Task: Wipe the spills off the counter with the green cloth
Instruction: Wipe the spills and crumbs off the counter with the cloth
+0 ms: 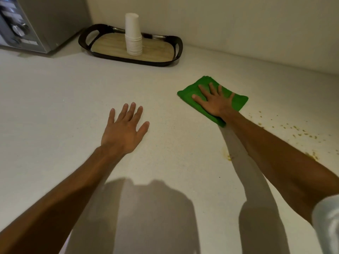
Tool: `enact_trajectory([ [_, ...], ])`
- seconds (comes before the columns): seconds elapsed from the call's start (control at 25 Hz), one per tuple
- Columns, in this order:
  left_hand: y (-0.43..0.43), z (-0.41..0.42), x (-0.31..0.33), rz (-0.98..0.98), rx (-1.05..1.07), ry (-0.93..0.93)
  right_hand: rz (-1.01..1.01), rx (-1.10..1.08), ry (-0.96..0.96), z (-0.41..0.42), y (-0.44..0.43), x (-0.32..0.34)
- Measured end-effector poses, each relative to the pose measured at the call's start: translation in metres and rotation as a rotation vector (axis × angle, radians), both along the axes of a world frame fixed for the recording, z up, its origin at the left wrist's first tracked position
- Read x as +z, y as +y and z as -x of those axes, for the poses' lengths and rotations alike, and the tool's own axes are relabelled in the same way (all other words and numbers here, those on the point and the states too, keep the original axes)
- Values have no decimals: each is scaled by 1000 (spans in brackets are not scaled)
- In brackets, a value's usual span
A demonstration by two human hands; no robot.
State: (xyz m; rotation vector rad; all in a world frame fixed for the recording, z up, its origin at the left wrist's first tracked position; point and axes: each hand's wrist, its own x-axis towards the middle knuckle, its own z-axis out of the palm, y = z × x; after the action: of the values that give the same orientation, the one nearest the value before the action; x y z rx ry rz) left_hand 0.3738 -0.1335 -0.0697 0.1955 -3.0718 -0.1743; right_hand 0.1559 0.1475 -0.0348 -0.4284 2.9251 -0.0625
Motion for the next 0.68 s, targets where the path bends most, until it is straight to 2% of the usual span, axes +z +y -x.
enact_trajectory([
  [0.12, 4, -1, 9, -19, 8, -37, -60, 266, 31, -69, 6, -1],
  [0.28, 32, 3, 19, -71, 133, 29, 23, 845, 162, -211, 57, -25],
  [0.4, 69, 10, 19, -110, 91, 29, 20, 987, 205, -194, 96, -26],
  [0.52, 87, 13, 13, -112, 71, -16, -40, 792, 161, -105, 100, -14],
  [0.6, 91, 13, 9, -54, 88, -27, -74, 518, 128, -43, 103, -10],
  [0.68, 92, 11, 6, -22, 95, -17, -9, 186, 78, 0, 104, -5],
])
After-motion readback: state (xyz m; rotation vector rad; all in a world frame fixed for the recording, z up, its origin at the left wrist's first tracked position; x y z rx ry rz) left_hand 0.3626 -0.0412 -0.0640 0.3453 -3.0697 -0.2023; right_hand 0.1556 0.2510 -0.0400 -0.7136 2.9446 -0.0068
